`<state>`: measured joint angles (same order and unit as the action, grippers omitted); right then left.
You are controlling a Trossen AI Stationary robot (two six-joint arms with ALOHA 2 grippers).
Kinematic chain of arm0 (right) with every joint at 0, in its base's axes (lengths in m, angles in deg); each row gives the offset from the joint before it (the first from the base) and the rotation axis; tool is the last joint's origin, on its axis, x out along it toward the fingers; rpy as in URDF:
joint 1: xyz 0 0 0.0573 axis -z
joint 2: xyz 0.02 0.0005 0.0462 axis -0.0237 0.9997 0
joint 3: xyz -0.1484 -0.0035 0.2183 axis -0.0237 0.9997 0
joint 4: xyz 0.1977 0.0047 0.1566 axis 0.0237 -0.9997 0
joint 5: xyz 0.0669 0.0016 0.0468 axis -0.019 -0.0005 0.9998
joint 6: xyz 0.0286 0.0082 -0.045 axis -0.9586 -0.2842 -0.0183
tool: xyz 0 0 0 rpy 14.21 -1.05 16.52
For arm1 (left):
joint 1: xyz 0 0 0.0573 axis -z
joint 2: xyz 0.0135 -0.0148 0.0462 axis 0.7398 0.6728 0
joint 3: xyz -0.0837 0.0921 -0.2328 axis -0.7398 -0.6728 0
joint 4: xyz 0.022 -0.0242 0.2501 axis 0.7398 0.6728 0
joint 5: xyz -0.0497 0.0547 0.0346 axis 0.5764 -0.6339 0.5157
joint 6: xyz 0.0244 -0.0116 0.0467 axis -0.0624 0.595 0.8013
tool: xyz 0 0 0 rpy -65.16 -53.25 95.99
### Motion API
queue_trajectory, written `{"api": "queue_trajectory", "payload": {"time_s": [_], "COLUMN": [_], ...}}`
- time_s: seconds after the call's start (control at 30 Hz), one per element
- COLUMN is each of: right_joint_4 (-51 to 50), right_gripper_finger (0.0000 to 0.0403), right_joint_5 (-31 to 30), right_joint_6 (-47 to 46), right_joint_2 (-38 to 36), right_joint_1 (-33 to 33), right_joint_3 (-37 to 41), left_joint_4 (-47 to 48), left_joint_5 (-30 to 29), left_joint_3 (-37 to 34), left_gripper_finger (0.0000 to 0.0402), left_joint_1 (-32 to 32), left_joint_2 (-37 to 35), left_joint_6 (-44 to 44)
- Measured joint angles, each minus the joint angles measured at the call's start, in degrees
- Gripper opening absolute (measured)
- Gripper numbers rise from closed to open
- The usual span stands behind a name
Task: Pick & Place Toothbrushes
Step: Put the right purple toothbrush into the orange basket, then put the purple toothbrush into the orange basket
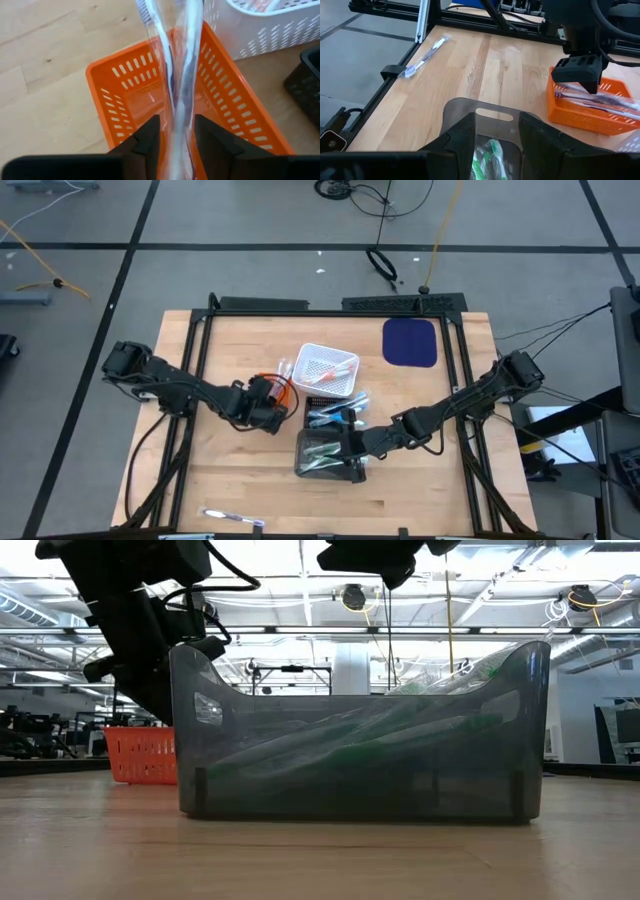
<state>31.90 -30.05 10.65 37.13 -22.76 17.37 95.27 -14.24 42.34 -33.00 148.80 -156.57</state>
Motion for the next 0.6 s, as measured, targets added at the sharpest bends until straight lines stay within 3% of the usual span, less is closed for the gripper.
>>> {"api": "queue_trajectory", "payload": {"time_s": [0.33,0.6], "right_joint_4": [0.0,-1.3], "right_gripper_finger": [0.0139,0.0139], "right_joint_5": [0.0,0.0], "right_joint_6": [0.0,0.0], "right_joint_2": [0.0,0.0], "right_joint_1": [0.0,0.0], "right_joint_3": [0.0,-0.1], "left_joint_4": [-0.3,-4.1], "left_joint_5": [1.1,9.8], "left_joint_3": [-0.1,0.0], "left_gripper_finger": [0.0172,0.0175], "left_joint_1": [0.5,11.4], "left_joint_2": [-2.5,-10.7], "left_joint_6": [10.1,18.6]}}
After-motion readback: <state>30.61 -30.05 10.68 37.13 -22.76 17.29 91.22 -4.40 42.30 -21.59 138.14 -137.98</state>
